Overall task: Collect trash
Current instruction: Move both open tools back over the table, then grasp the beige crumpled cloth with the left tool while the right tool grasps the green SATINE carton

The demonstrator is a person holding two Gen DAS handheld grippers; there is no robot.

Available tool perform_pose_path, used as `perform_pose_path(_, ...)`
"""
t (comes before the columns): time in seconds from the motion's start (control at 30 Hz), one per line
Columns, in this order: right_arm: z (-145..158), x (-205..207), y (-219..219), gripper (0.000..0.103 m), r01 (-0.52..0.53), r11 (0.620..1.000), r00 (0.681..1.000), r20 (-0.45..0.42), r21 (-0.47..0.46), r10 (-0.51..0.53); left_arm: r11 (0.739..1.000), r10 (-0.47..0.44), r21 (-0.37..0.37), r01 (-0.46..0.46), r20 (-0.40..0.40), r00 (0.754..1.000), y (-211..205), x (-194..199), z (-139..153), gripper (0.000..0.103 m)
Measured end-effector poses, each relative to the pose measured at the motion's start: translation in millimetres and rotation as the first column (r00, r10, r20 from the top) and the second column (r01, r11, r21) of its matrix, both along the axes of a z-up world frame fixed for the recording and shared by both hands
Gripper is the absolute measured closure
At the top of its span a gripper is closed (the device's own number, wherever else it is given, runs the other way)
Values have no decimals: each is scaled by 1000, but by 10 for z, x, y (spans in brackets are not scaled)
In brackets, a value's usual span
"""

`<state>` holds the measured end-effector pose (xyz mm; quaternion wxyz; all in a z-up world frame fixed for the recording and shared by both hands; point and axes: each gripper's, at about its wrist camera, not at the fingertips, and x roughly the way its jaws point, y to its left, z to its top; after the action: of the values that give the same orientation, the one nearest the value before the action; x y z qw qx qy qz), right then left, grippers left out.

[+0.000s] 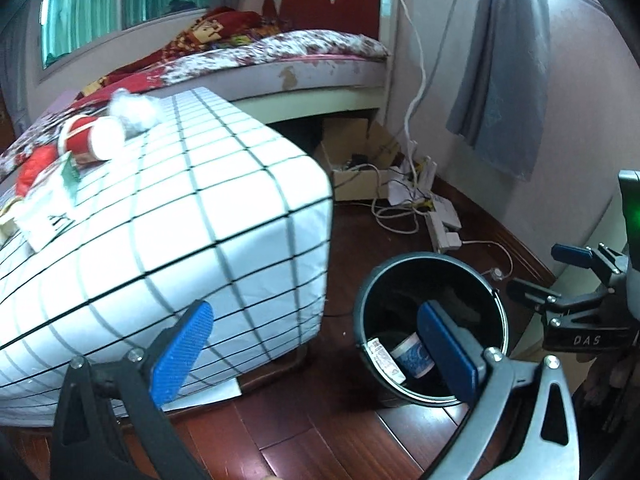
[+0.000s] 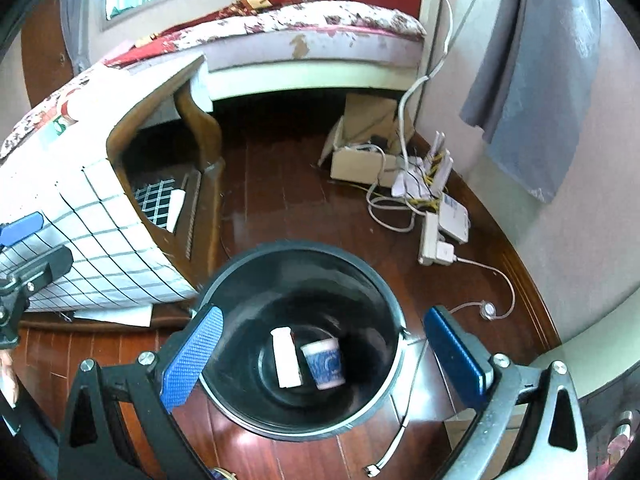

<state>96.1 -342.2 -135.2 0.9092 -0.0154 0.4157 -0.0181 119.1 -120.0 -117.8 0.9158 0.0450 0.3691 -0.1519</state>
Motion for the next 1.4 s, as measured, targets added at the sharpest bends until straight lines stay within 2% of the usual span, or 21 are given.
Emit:
perform_pose_path(0.3, 290, 109, 420, 1, -39, 998, 996, 78, 50, 35, 993, 119, -14, -119, 45, 992, 487, -31, 190, 1)
perform_pose_path(0.47, 515, 225, 811, 1, -111, 989, 983, 157, 103, 94, 977, 211, -34, -209, 65, 975, 885, -69, 306, 1)
perform_pose_path(0.57, 618, 278, 1114, 1, -170, 981, 969, 195, 98, 149, 961, 277, -46, -274, 80, 958, 1206, -101, 389, 1)
perform_pose_path(0.7, 790, 373, 1705, 1, -260, 966, 935, 253, 8, 250, 930, 368, -44, -366, 101, 924, 1656, -123, 460, 0)
perform_pose_path(0.93, 996, 751, 2610, 1, -443, 896, 854, 321, 35, 409, 869, 495, -29, -495, 98, 863, 2390, -70, 444, 1)
perform_pose_path(1.1, 918, 1066, 3286, 1, -513, 858, 839, 208, -2, 502, 838, 545, -24, -545, 78, 835, 2763, 69, 433, 1)
perform_pose_path(1.23, 724, 1284, 3531, 1, -514, 858, 852, 114, 6, 510, 828, 561, -25, -560, 57, 826, 2962, 228, 404, 1)
perform_pose_path(1.3, 637, 1402, 3596, 11, -517, 856, 854, 82, 24, 514, 829, 559, -32, -558, 48, 828, 3035, 288, 396, 1)
perform_pose_path(1.33, 612, 1431, 3608, 25, -523, 852, 851, 72, 35, 520, 831, 557, -40, -556, 43, 829, 3074, 379, 397, 1)
perform_pose_path(1.4, 565, 1543, 3653, 31, -533, 845, 846, 50, 48, 531, 833, 552, -47, -551, 41, 833, 3119, 524, 411, 1)
